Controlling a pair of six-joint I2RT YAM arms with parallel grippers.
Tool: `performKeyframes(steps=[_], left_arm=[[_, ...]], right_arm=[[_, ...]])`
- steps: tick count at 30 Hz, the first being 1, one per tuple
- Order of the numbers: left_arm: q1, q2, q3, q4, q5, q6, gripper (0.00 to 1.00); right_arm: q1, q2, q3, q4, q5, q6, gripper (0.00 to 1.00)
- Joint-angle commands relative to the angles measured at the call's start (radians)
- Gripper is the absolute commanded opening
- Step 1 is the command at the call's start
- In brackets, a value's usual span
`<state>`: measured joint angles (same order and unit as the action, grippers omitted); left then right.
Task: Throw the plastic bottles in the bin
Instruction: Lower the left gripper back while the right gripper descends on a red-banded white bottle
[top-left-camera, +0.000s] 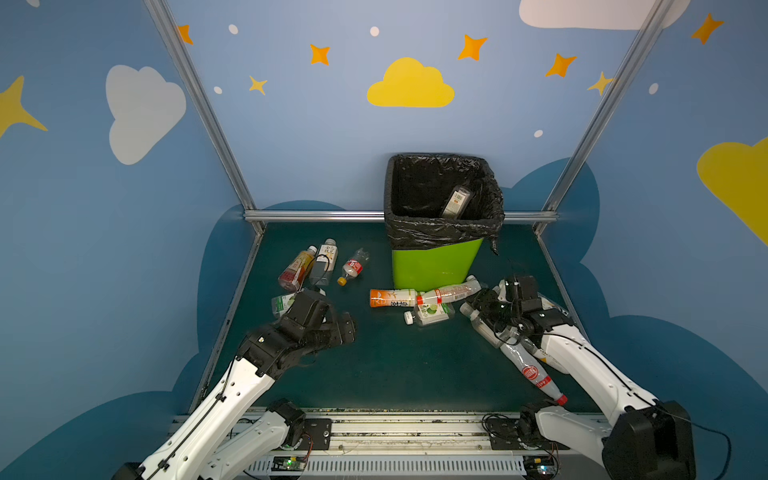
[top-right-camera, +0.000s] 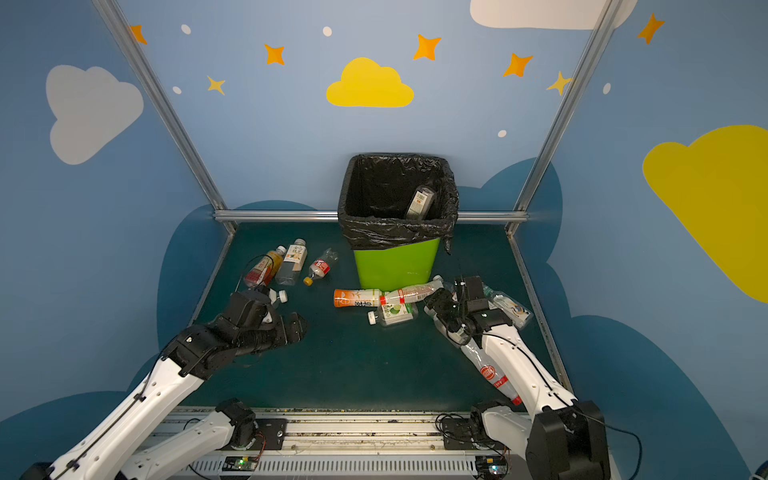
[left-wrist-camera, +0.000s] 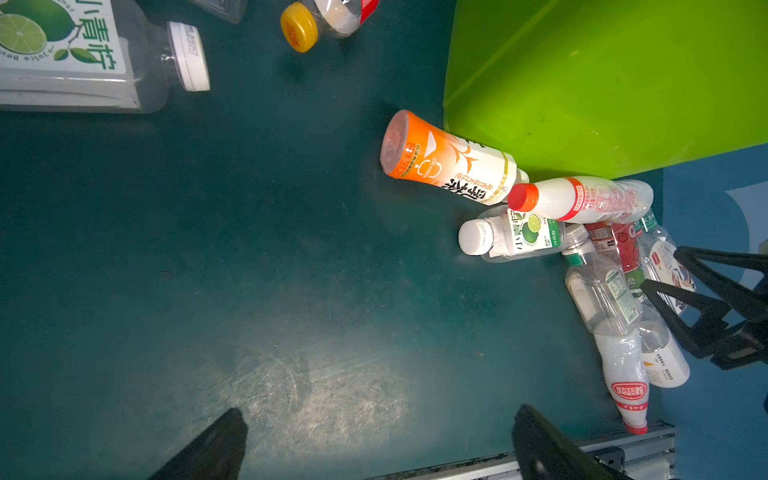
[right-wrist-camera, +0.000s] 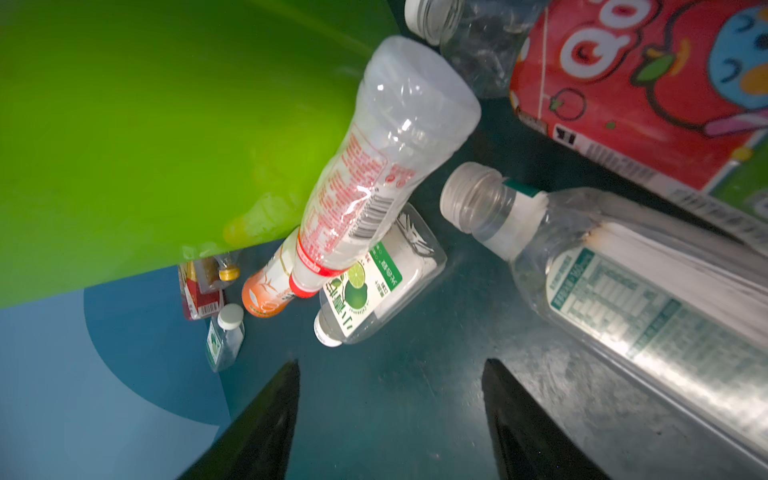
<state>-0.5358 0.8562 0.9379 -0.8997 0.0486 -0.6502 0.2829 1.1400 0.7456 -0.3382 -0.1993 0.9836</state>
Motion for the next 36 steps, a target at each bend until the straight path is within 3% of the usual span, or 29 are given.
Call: performKeyframes(steps=[1,9,36], left_arm=[[-0.002,0.01,0.035,0.006,0.011,0.032,1.0],[-0.001,0.042,0.057,0.003,0.016,0.066,1.0],[0.008,0.135,0.137,-0.016,0.031,0.122,1.0]], right_arm=[[-0.005,0.037,-0.009,0.09,0.051,0.057,0.71],[-0.006,0.146,0.0,0.168,0.061,0.105,0.78],[-0.002,0.436,0.015,0.573,0.039,0.241,0.76]])
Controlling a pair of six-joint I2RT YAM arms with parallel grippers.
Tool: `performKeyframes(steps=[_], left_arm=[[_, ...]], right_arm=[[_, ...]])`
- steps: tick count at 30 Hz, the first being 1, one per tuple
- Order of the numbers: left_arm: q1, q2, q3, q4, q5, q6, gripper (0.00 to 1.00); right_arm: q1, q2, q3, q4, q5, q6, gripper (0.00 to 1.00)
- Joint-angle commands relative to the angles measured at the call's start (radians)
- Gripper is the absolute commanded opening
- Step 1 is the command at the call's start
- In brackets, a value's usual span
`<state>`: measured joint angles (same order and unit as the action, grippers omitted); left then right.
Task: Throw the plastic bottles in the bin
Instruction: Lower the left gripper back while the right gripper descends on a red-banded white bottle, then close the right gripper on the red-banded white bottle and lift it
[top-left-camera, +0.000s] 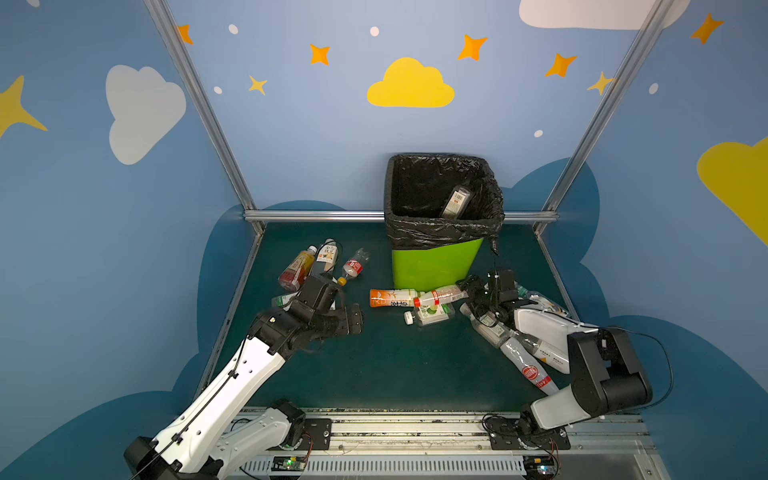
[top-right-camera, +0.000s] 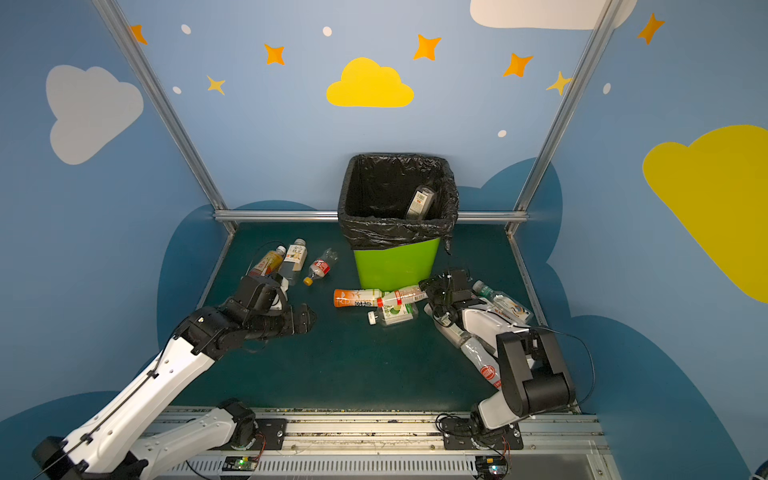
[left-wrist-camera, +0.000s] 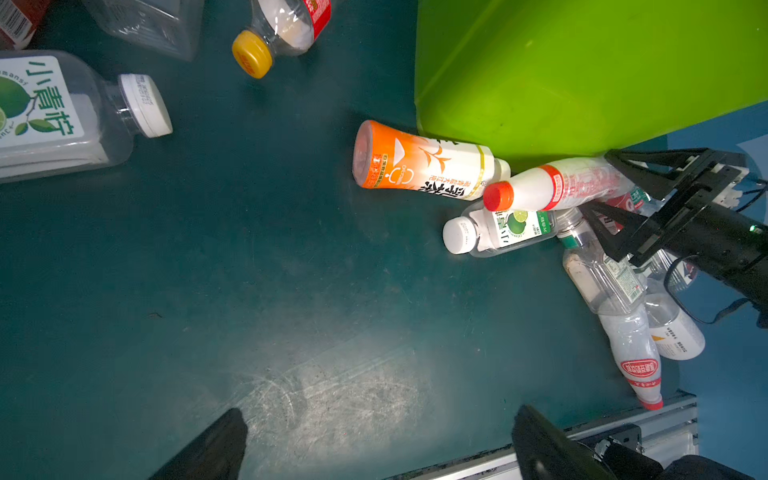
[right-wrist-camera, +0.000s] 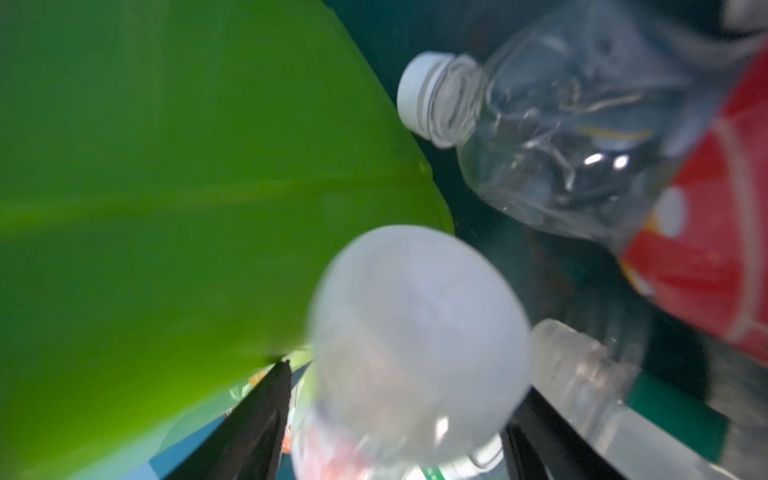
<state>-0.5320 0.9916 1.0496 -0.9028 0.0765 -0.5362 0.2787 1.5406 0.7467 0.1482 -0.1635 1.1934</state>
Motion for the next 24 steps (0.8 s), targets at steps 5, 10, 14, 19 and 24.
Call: performKeyframes(steps=[5,10,14,19,24], left_arm=[[0.003,-0.007,0.023,-0.021,-0.004,0.001,1.0],[0.004,-0.017,0.017,-0.028,-0.012,-0.009,1.0],[0.004,-0.021,0.016,-0.03,-0.018,-0.01,1.0],[0.004,-0.016,0.021,-0.033,-0.018,-0.01,1.0],[0.004,-0.012,0.026,-0.028,-0.026,-0.005,1.0]], right_arm=[[0.004,0.079,0.02,0.157,-0.011,0.065,0.72],[0.003,0.063,0.009,0.156,-0.014,0.063,0.59],[0.004,0.004,-0.018,0.139,-0.015,0.063,0.49],[0.002,-0.134,-0.057,0.08,-0.002,0.054,0.46],[-0.001,-0.362,-0.107,-0.048,0.008,0.035,0.43]])
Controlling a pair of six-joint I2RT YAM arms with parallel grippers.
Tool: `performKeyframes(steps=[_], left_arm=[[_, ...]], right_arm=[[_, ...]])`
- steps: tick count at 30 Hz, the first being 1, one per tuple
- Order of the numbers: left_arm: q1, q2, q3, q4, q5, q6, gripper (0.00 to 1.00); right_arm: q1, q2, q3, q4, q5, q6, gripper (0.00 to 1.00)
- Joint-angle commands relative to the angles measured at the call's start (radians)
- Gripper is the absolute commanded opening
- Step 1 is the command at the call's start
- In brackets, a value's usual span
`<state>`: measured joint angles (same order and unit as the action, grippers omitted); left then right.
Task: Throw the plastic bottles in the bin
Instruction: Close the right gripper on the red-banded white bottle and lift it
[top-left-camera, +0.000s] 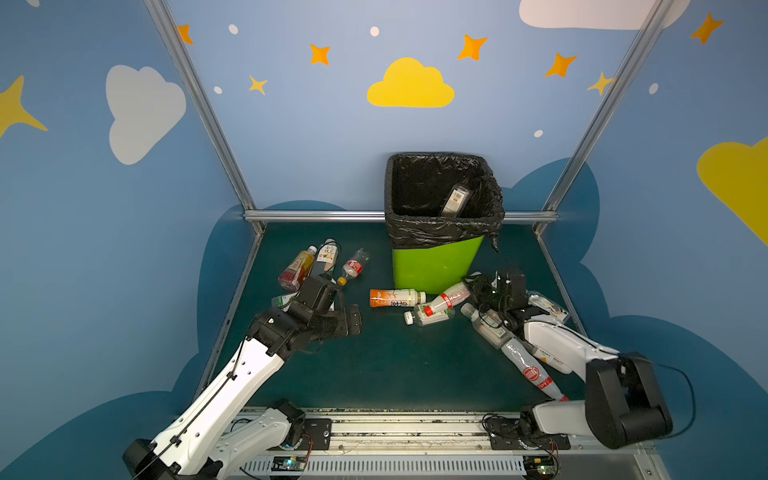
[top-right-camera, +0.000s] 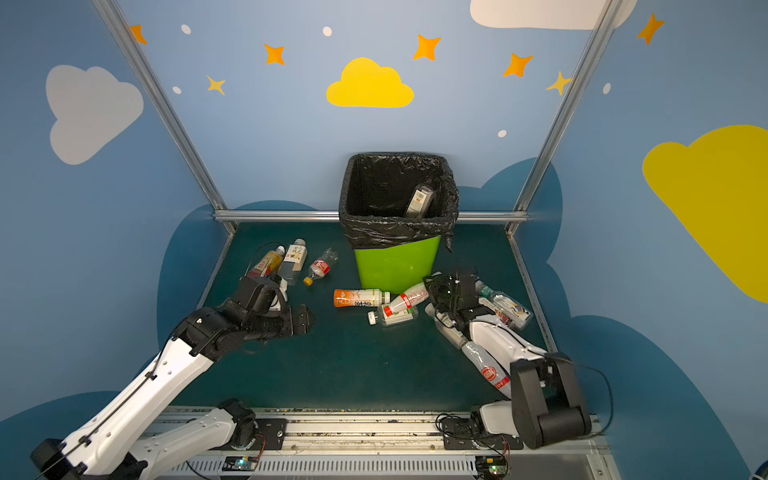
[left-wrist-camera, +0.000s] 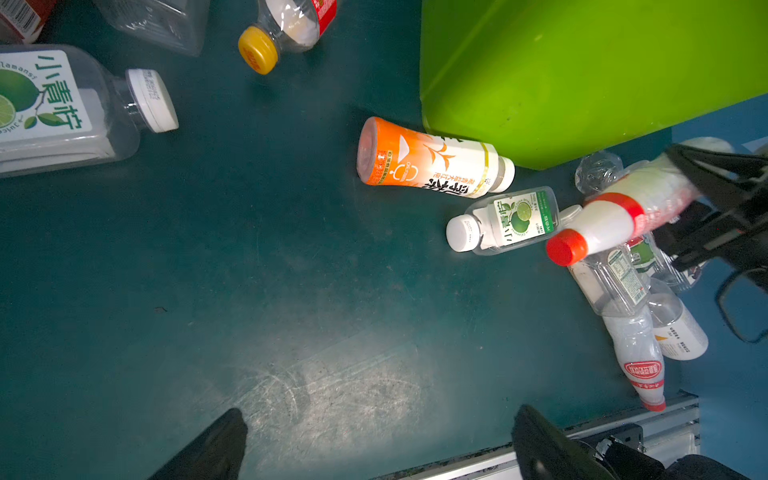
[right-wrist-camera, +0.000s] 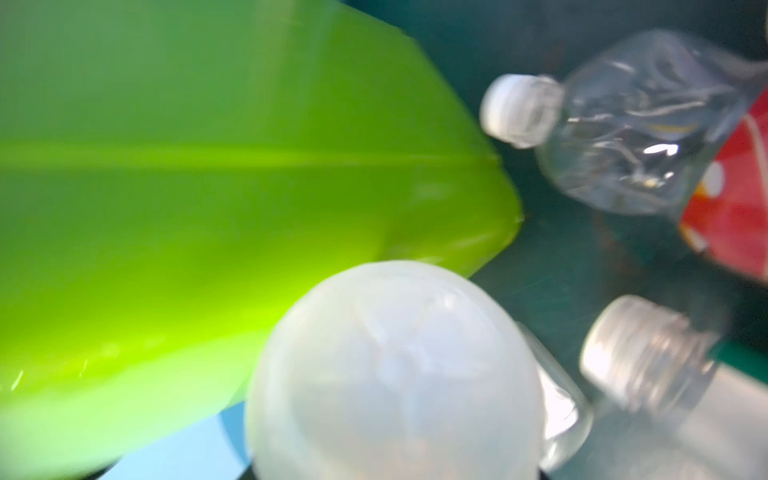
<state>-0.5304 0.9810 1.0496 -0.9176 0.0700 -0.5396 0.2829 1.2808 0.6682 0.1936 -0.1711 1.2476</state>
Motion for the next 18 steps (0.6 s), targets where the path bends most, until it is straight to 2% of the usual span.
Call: performKeyframes(steps=[1,6,11,14,18], left_arm=[[0.003,-0.002,0.029,-0.01,-0.022,0.001,1.0],[0.003,0.014,0.054,0.006,-0.039,0.014,1.0],[0.003,0.058,0.107,0.003,-0.037,0.045,1.0],[0.003,0.094,0.147,-0.003,-0.031,0.065,1.0],[0.003,0.116,0.195,0.001,-0.015,0.073,1.0]], right_arm=[[-0.006,-0.165,-0.036,-0.133,0.028,-0.03,0.43],[-0.009,-0.52,-0.039,-0.346,0.12,-0.125,0.42],[-0.012,-0.8,0.056,-0.366,0.166,-0.28,0.44],[-0.011,-0.838,0.197,-0.3,0.143,-0.403,0.44],[-0.011,-0.751,0.425,-0.143,0.125,-0.529,0.44]])
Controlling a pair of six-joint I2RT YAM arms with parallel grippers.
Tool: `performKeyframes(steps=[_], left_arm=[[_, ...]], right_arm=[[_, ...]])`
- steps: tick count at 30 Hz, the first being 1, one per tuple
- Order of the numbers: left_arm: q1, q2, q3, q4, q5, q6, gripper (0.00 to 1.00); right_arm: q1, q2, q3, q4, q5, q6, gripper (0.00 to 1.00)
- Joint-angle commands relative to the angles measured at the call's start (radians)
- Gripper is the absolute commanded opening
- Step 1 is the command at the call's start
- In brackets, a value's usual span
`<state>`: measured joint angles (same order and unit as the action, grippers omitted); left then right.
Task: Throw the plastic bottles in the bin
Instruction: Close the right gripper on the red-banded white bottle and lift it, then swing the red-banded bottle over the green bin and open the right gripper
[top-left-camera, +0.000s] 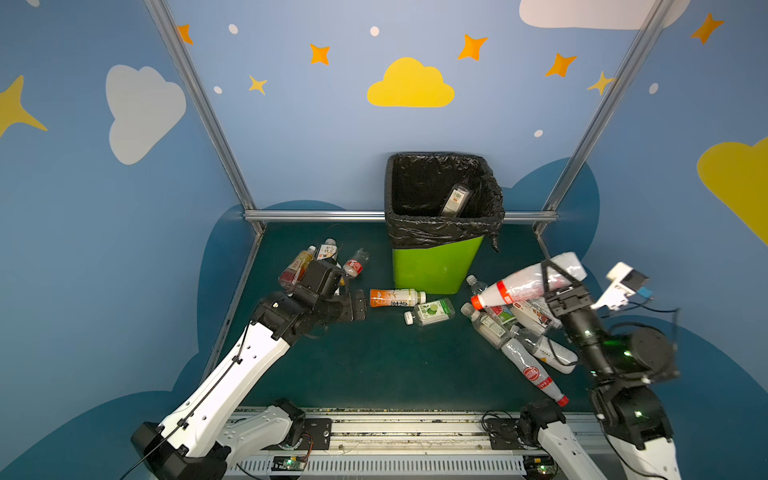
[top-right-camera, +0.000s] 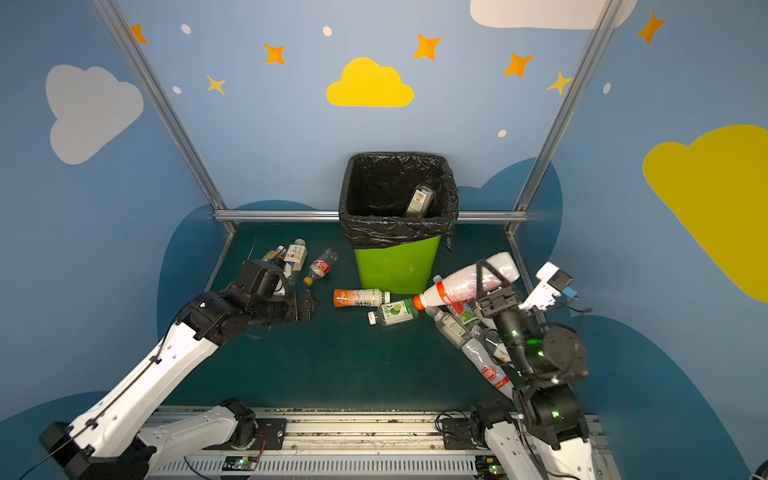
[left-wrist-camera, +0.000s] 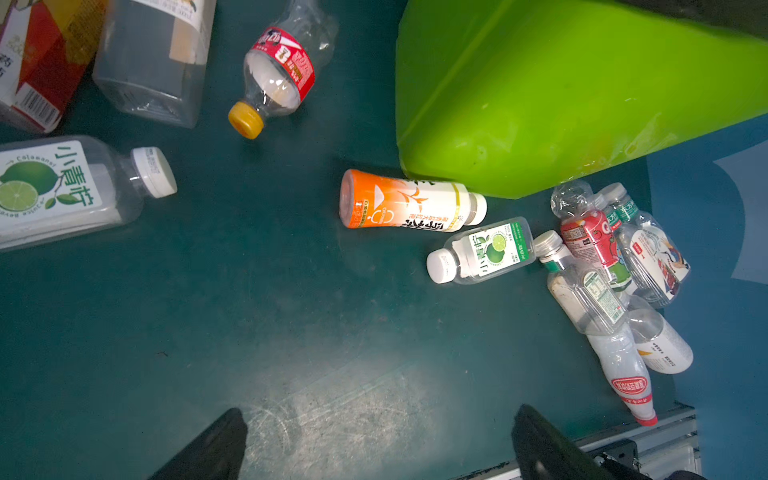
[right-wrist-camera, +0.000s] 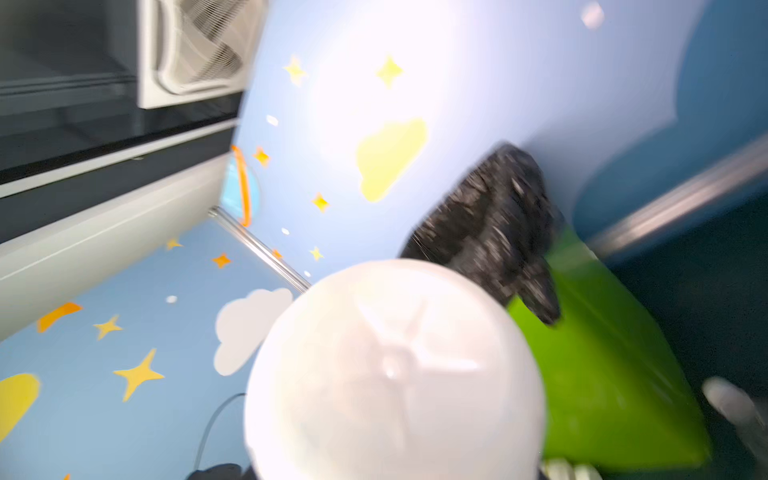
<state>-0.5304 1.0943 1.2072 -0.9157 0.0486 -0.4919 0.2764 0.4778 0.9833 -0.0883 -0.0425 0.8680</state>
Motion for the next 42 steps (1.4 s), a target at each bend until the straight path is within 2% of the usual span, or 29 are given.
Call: performKeyframes(steps=[1,4,7,9,10,12,13,14,17,19,23,28,31,35,39,42], left_arm=[[0.002,0.002,0.042,0.004,0.009,0.025,1.0],[0.003,-0.005,0.053,0.007,0.009,0.023,1.0],[0.003,-0.011,0.064,-0.01,0.004,0.024,1.0],[0.002,-0.014,0.073,-0.027,-0.005,0.023,1.0],[0.003,-0.016,0.076,-0.034,-0.009,0.023,1.0],[0.003,-0.022,0.083,-0.048,-0.018,0.02,1.0],[0.002,-0.027,0.084,-0.055,-0.022,0.017,1.0],[0.003,-0.035,0.086,-0.062,-0.028,0.013,1.0],[0.003,-0.063,0.088,-0.083,-0.056,-0.001,1.0],[0.002,-0.086,0.085,-0.093,-0.08,-0.007,1.0],[0.016,-0.104,0.075,-0.122,-0.128,-0.01,1.0],[0.118,-0.064,0.078,-0.127,-0.067,-0.036,1.0],[0.188,-0.032,0.078,-0.11,-0.032,-0.038,1.0],[0.282,0.033,0.109,-0.136,0.005,-0.015,1.0],[0.368,0.102,0.136,-0.17,0.035,0.009,1.0],[0.425,0.142,0.146,-0.159,0.052,0.027,1.0]], right_arm=[[-0.005,0.088,0.154,0.185,-0.013,-0.173,0.45],[-0.003,0.302,0.319,0.317,-0.064,-0.209,0.46],[-0.003,0.638,0.629,0.174,-0.166,-0.262,0.45],[0.022,0.875,0.868,0.0,-0.214,-0.314,0.48],[0.037,0.96,0.966,-0.087,-0.212,-0.35,0.51],[0.084,1.106,1.147,-0.285,-0.133,-0.461,0.68],[0.097,1.135,1.177,-0.321,-0.103,-0.502,0.76],[0.105,1.144,1.179,-0.332,-0.08,-0.523,0.82],[0.09,1.061,1.065,-0.241,-0.044,-0.519,0.88],[0.066,0.981,0.989,-0.188,-0.036,-0.511,0.89],[0.045,0.853,0.921,-0.22,-0.047,-0.537,0.88],[0.044,0.75,0.872,-0.368,-0.089,-0.588,0.84],[0.05,0.704,0.818,-0.469,-0.188,-0.587,0.78],[0.107,0.648,0.712,-0.58,-0.29,-0.621,0.75],[0.229,0.597,0.615,-0.687,-0.273,-0.664,0.73],[0.302,0.563,0.518,-0.738,-0.281,-0.639,0.68]])
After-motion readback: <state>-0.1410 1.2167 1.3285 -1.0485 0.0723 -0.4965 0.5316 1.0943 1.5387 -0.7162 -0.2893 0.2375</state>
